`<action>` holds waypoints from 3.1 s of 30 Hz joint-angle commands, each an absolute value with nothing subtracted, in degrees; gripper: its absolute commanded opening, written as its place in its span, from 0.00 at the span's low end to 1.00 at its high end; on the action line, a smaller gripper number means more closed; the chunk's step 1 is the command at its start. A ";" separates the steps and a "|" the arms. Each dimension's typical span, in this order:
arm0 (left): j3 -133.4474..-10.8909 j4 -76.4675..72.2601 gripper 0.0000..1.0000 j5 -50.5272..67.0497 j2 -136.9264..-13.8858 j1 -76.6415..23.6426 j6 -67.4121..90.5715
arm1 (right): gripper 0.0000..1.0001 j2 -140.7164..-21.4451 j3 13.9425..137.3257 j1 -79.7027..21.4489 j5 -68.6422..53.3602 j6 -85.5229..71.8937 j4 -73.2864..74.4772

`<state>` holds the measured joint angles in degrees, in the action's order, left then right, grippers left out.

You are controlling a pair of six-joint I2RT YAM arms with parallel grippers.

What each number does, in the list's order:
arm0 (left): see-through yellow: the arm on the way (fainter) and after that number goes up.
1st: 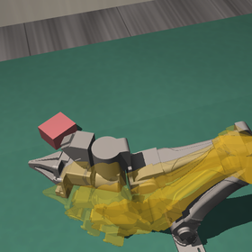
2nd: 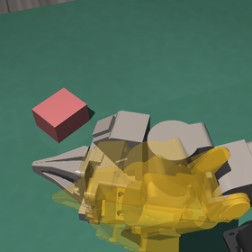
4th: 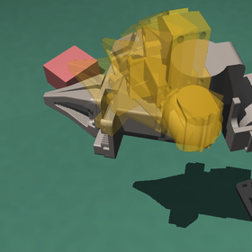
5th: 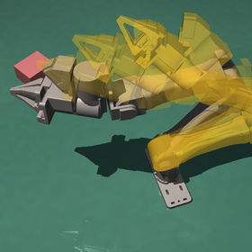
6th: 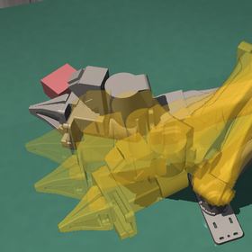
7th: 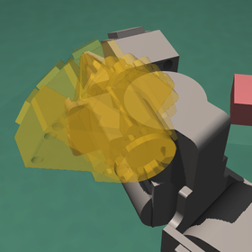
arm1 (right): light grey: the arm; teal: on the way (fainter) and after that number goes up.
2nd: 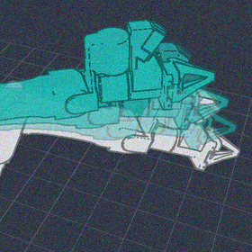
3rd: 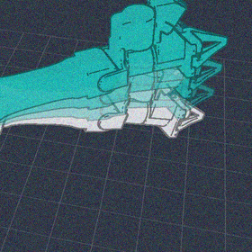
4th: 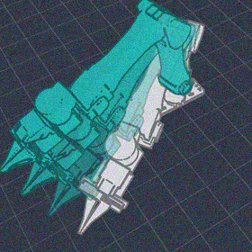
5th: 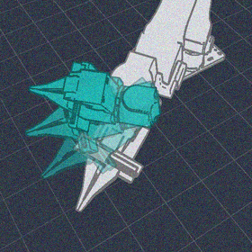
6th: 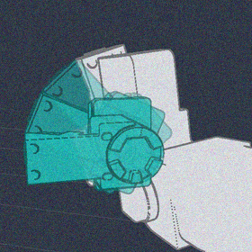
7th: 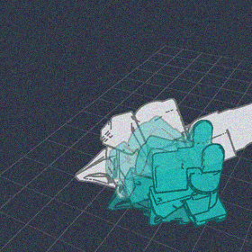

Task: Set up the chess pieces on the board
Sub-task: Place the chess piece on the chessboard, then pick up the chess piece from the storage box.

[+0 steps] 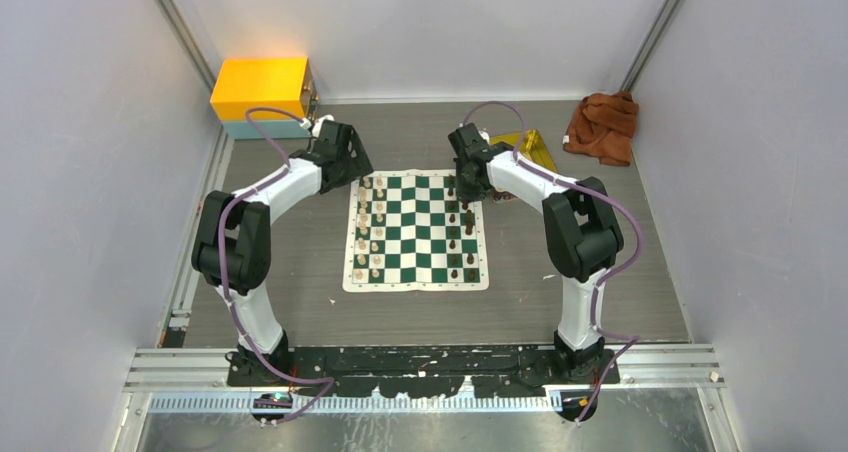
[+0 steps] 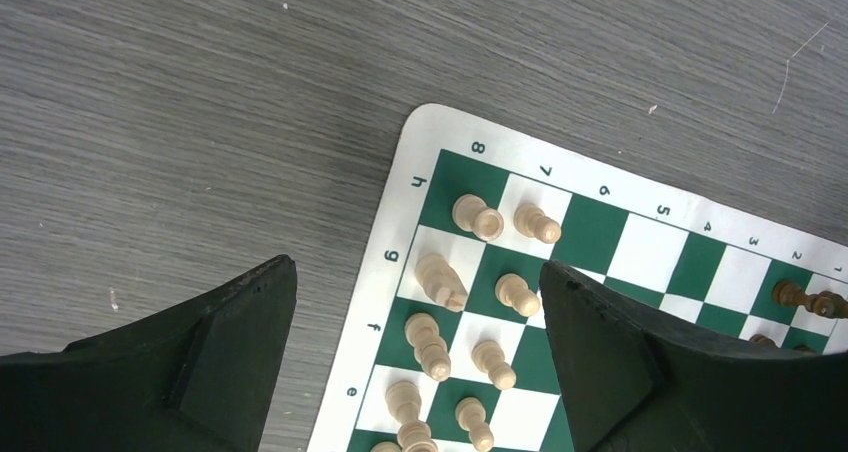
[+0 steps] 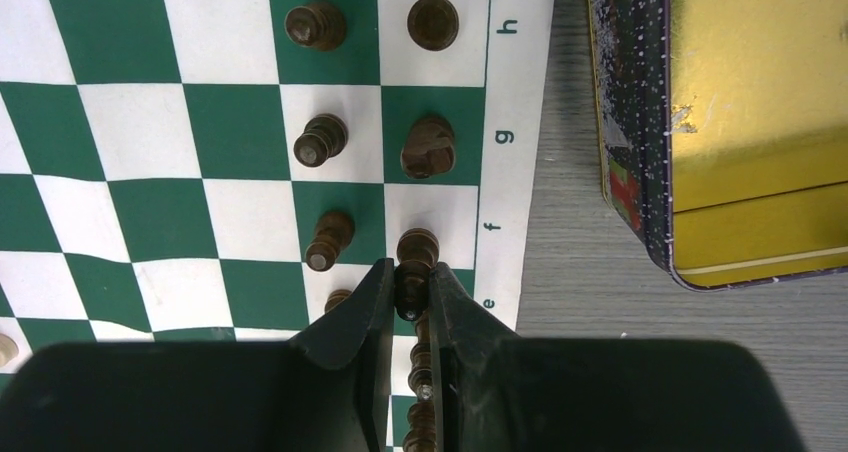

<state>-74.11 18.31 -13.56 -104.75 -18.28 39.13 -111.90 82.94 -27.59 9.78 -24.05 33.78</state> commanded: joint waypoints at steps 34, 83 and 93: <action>-78.06 19.75 1.00 -17.08 -103.25 -17.93 36.68 | 0.40 -109.57 85.99 -26.48 10.62 -22.18 33.69; -56.69 -5.30 0.96 -25.18 -75.16 -19.93 19.96 | 0.43 -114.58 94.04 -6.72 21.02 -34.33 35.80; -56.75 -4.93 0.96 -25.34 -74.90 -20.39 19.43 | 0.43 -116.38 94.13 -6.37 19.78 -34.89 35.02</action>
